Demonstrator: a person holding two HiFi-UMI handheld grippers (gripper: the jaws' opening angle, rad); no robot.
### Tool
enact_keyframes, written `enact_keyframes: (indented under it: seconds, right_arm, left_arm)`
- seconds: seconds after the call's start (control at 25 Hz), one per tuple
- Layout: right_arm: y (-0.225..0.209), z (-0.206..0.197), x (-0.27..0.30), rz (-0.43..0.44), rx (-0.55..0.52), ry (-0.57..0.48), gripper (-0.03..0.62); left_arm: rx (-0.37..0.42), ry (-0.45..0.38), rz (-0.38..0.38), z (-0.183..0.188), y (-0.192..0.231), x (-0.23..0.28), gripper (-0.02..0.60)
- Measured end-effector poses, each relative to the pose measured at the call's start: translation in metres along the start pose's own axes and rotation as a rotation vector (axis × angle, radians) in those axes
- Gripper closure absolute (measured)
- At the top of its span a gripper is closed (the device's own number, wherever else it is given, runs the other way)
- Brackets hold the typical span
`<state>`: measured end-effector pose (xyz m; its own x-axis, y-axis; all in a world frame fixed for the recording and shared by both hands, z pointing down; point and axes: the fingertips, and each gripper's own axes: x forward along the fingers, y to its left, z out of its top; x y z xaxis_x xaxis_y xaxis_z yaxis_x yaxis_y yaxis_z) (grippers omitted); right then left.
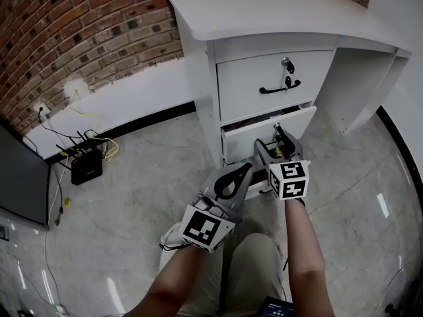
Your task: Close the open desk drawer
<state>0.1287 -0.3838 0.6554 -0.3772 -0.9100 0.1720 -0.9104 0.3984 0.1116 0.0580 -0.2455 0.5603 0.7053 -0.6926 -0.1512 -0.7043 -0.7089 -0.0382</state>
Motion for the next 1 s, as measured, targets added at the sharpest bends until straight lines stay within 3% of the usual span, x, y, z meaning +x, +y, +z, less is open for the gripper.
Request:
enact_keyframes:
  seconds: [0.68,0.8,1.0]
  right_arm:
    - [0.001,0.003,0.015,-0.034,0.013,0.002,0.287]
    - [0.007,0.005,0.016,-0.041,0.003,-0.001,0.333]
    - [0.009,0.008,0.023,-0.026,0.003,0.023,0.33]
  left_arm:
    - [-0.052,-0.011,0.017,-0.009,0.021,0.004,0.577]
    - [-0.056,-0.011,0.017,-0.009,0.022,0.004,0.577]
    - [-0.056,-0.015,0.013,-0.009,0.021,0.003,0.577]
